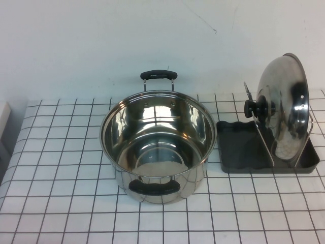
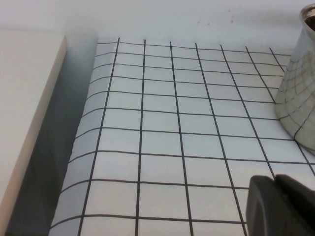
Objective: Put pot lid on rack
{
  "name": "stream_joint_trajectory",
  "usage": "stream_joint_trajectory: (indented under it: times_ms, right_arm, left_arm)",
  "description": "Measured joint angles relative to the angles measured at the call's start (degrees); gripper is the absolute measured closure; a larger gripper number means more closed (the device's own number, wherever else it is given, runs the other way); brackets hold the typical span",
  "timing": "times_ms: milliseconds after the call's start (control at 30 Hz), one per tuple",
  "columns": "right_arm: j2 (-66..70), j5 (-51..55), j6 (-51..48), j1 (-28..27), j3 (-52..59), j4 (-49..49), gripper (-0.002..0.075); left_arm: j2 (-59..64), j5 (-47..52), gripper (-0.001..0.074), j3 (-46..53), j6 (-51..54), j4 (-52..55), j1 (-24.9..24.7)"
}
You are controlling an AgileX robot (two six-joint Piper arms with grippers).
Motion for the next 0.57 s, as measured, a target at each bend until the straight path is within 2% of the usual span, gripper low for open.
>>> stream_joint_trajectory:
  times_ms: [567]
  right_arm:
    - [0.00, 0.00, 0.57, 0.86, 0.00, 0.00, 0.0726]
  left_arm:
    - [0.00, 0.00, 0.0737, 0.00, 0.00, 0.00, 0.00]
